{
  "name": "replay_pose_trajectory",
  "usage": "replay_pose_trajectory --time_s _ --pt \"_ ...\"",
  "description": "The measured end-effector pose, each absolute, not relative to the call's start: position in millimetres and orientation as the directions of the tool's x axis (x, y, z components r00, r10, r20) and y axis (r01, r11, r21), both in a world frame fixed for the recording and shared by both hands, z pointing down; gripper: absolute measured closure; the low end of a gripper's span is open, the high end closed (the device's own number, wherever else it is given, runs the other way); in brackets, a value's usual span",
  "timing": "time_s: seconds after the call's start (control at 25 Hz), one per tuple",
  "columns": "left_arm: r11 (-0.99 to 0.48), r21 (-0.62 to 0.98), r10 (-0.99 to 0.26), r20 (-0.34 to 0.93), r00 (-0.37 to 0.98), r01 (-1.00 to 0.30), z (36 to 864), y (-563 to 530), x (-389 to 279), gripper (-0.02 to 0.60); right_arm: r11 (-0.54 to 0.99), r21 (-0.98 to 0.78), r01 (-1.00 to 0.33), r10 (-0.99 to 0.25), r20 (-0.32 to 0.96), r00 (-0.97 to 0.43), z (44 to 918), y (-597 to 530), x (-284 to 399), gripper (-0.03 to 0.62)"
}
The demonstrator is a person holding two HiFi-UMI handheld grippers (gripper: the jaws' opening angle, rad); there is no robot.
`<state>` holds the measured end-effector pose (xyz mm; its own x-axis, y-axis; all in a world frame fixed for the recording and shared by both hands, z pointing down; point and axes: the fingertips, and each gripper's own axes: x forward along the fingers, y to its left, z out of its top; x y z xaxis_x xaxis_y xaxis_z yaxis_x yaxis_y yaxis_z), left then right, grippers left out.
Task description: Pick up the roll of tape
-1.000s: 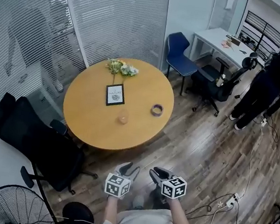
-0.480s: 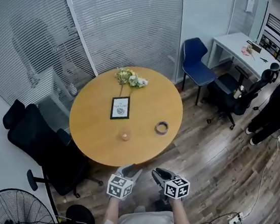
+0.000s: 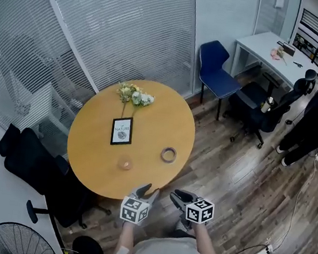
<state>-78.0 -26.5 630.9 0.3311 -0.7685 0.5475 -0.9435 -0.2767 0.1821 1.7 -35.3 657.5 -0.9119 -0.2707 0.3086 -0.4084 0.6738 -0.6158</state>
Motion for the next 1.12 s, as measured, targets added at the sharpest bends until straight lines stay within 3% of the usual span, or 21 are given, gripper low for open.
replay_pose_trajectory --time_s 0.44,0.88,1.12 --pt "-0.38 0.172 -0.726 0.553 0.409 -0.909 639.2 -84.9 -13.7 0.437 0.613 -0.63 -0.477 -0.346 0.328 -0.879 675.9 -89.9 60.9 0.49" --pt "-0.45 0.185 -0.682 0.56 0.469 -0.874 643.5 -136.4 -31.9 0.437 0.554 -0.646 -0.525 -0.419 0.328 -0.847 682.9 -124.7 47.2 0.49" --pt "-0.553 0.177 -0.662 0.5 0.558 -0.814 617.6 -187.1 -34.7 0.437 0.5 -0.682 -0.534 -0.488 0.288 -0.824 669.8 -153.2 24.2 0.49"
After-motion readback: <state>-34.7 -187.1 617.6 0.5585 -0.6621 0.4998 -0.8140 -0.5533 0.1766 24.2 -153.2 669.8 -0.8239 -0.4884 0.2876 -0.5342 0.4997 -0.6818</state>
